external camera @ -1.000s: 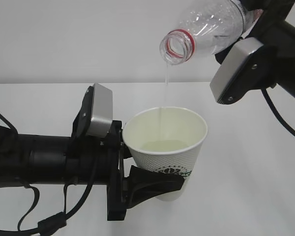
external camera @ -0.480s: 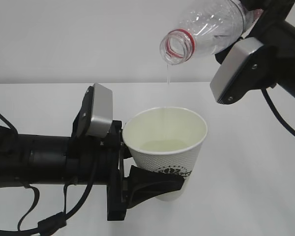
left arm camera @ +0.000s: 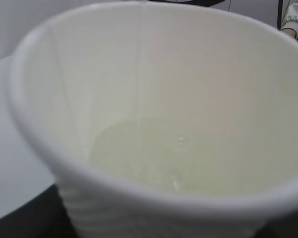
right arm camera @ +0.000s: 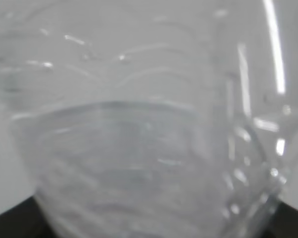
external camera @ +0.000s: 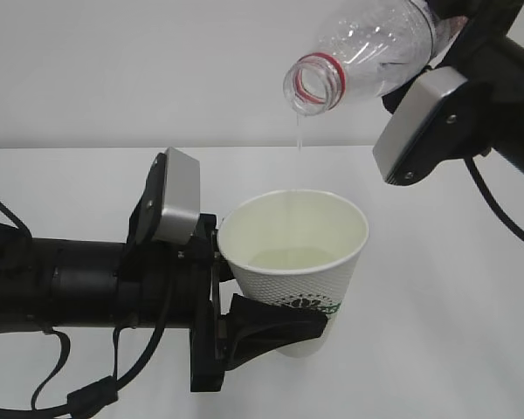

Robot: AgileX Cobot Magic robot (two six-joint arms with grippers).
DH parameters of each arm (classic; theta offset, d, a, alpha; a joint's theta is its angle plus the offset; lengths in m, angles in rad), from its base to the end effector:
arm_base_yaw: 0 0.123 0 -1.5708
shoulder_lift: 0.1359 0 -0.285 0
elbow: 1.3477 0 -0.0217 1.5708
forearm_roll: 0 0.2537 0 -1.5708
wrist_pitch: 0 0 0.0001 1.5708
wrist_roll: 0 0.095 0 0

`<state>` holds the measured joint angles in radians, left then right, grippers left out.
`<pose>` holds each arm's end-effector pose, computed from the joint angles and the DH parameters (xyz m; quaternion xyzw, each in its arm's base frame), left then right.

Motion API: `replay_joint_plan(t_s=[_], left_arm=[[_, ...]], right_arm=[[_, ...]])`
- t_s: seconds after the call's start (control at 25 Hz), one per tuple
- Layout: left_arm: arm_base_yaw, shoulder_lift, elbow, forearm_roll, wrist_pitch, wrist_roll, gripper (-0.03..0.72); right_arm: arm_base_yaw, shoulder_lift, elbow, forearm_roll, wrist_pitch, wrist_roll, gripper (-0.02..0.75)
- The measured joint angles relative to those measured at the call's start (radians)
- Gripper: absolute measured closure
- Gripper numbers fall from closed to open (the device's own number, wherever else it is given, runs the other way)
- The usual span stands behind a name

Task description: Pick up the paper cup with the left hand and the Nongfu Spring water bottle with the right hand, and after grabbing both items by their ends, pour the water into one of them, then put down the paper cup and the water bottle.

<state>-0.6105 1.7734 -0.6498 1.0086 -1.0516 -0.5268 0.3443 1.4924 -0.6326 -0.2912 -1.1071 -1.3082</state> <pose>0.2094 -0.2316 0.1663 0.4924 0.5943 -0.4400 0.4591 0.2746 0.1244 0.2745 -0.5188 0.2831 -0.3540 0.7248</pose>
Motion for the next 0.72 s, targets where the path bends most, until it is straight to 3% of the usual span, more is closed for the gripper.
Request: replay_joint_plan(t_s=[0.72], left_arm=[[0.0, 0.0, 0.0, 0.0, 0.0, 0.0, 0.185]], right_arm=[[0.0, 0.0, 0.0, 0.0, 0.0, -0.015, 0.243]])
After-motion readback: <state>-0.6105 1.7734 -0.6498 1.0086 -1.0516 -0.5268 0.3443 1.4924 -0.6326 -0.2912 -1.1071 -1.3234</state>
